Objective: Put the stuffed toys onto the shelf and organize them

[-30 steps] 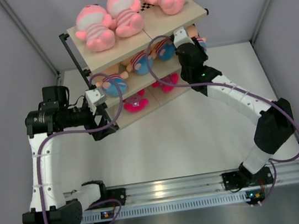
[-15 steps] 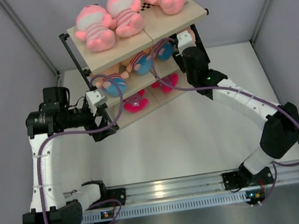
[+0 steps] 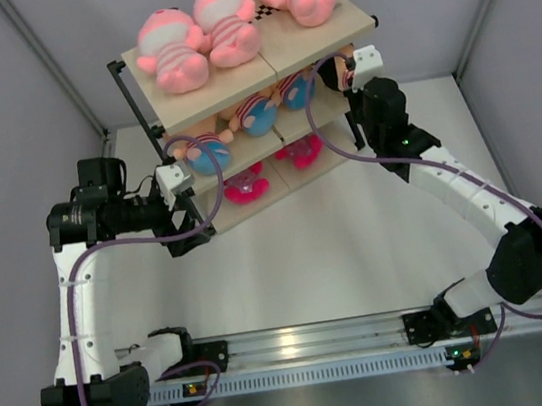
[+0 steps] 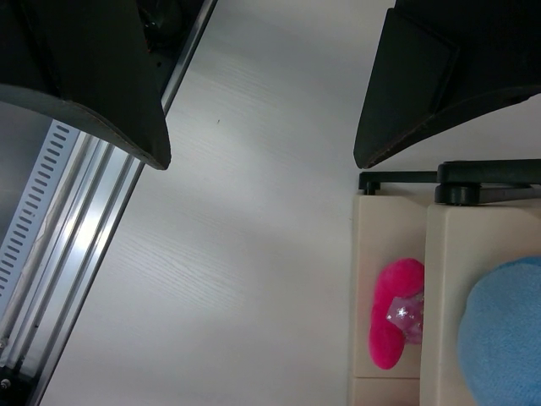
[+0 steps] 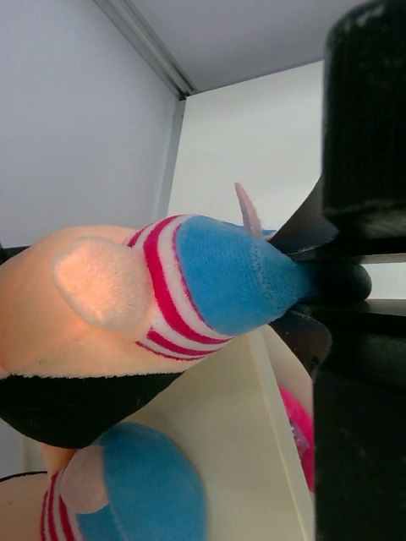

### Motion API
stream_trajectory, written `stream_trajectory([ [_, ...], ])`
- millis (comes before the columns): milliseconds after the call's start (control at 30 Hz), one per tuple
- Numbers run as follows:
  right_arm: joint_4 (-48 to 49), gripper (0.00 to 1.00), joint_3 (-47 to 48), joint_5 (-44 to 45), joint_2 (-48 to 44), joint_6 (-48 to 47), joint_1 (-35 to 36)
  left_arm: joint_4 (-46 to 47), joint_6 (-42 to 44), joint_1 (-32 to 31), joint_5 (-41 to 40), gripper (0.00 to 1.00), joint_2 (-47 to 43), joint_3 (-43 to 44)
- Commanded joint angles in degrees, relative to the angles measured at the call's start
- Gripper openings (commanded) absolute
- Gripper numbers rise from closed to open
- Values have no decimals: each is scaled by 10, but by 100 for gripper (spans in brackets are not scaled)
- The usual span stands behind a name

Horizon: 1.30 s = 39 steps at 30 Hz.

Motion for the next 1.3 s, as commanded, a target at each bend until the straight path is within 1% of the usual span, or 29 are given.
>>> stream_trajectory([
  [0,72,0,17,-8,-6,-29,-4,-4,8,1,7,96,-13,-1],
  [233,129,0,30,50,39,-57,1,-2,7,1,4,96,-13,-1],
  [300,164,0,32,67,49,-77,10,-4,7,1,1,96,-14,-2],
  [367,192,0,32,99,67,-118,27,-3,8,2,-2,96,-14,-2],
  [400,222,0,33,111,74,-153,39,-3,8,2,-2,96,-14,-2],
  [467,257,0,39,158,100,-195,50,-3,7,2,-4,96,-15,-2],
  [500,288,0,43,193,119,-241,61,-3,7,2,-4,96,-16,-2],
  [567,331,0,51,228,139,-293,68,-3,6,2,-4,96,-17,-2],
  [600,381,0,51,257,156,-348,76,-3,7,1,-4,96,-16,-2],
  [633,406,0,51,271,165,-376,78,-3,7,1,-4,96,-16,-3],
  [667,430,0,50,279,172,-425,82,-3,7,2,-3,96,-16,-3],
  [700,456,0,51,295,185,-449,83,-3,8,2,-5,96,-16,-3],
  [733,491,0,51,299,191,-468,85,-4,8,2,-5,96,-16,-3],
  [767,500,0,58,301,196,-499,87,-3,8,2,-5,96,-15,-3],
  [933,563,0,76,290,231,-579,87,-3,8,1,-8,96,-14,-3],
  [1000,541,0,76,260,232,-585,87,-2,7,2,-9,96,-15,-3],
  [1033,523,0,75,251,230,-576,87,-3,7,2,-12,96,-16,-3],
  [1067,477,0,73,241,226,-566,87,-2,7,2,-12,96,-15,-3],
  [1133,453,0,63,228,218,-531,84,-3,7,2,-13,96,-16,-4],
  [1167,420,4,57,220,215,-512,83,-3,8,2,-13,96,-16,-5],
  [1233,399,13,41,202,203,-495,80,-3,9,2,-12,96,-16,-6],
  [1267,385,23,34,193,199,-486,80,-2,9,1,-12,96,-16,-6],
])
